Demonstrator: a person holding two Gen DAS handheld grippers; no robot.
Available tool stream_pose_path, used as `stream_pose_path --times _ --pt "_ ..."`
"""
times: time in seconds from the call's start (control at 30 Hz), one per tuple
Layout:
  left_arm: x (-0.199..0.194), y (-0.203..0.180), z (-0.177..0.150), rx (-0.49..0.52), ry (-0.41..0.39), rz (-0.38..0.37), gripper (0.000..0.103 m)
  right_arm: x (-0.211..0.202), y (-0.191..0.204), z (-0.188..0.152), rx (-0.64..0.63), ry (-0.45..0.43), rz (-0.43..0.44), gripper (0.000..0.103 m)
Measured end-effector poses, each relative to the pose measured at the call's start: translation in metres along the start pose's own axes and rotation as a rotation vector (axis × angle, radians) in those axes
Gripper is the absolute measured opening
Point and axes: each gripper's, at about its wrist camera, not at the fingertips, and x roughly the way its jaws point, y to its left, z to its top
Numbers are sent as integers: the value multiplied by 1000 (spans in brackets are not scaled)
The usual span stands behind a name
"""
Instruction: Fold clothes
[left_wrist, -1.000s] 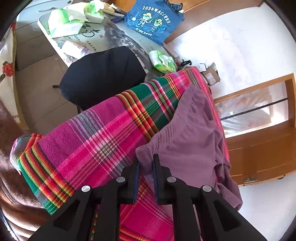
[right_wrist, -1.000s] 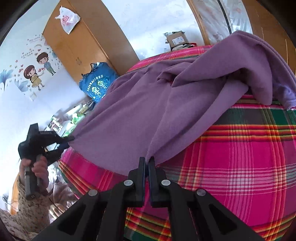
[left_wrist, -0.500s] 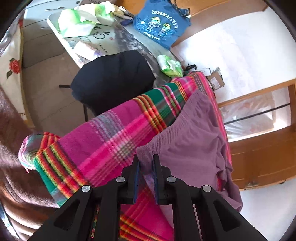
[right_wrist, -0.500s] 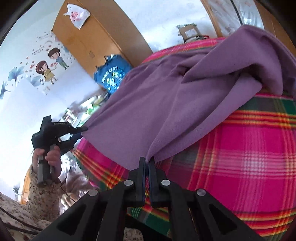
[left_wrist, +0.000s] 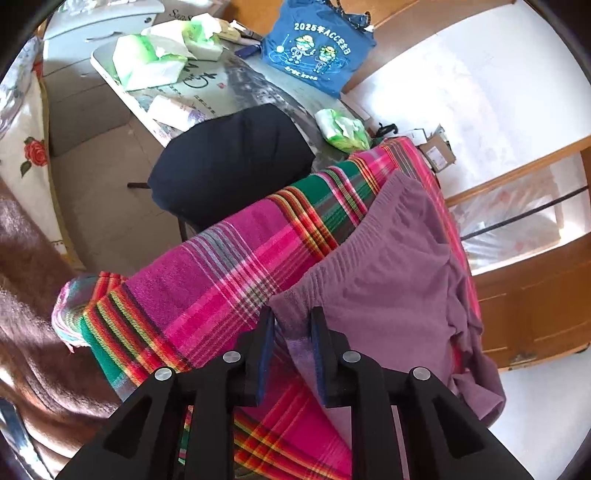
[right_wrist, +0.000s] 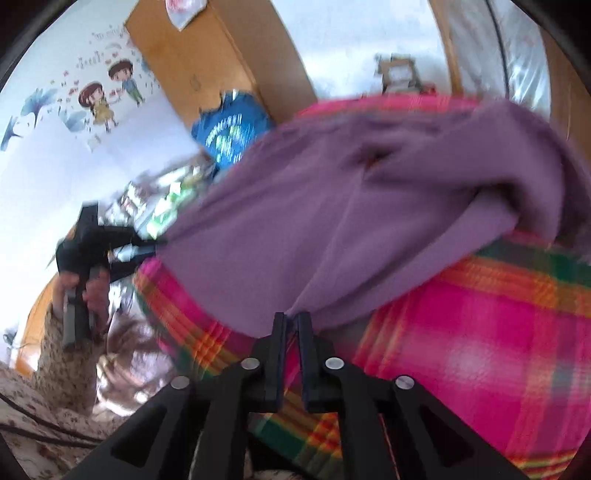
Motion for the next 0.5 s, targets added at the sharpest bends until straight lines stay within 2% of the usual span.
stream_pose_path --times 0.13,0.27,0.33,0.4,0.47,0.5 --pt "-12 -8 -1 50 -51 31 22 -15 -26 16 43 -74 -106 9" --pt "-24 -30 -7 127 -102 24 26 -20 -64 23 175 -123 -141 14" --pt "-25 -47 -13 186 -109 7 27 -19 -80 27 249 -136 -148 22" --pt "-22 -62 -20 235 -93 -19 32 -18 -95 31 316 -157 -134 47" --pt "-11 -79 -30 286 -37 -64 37 -18 -105 33 378 -204 -108 56" --pt "-5 -85 -35 304 -8 -77 37 -18 -108 34 404 -220 -97 57"
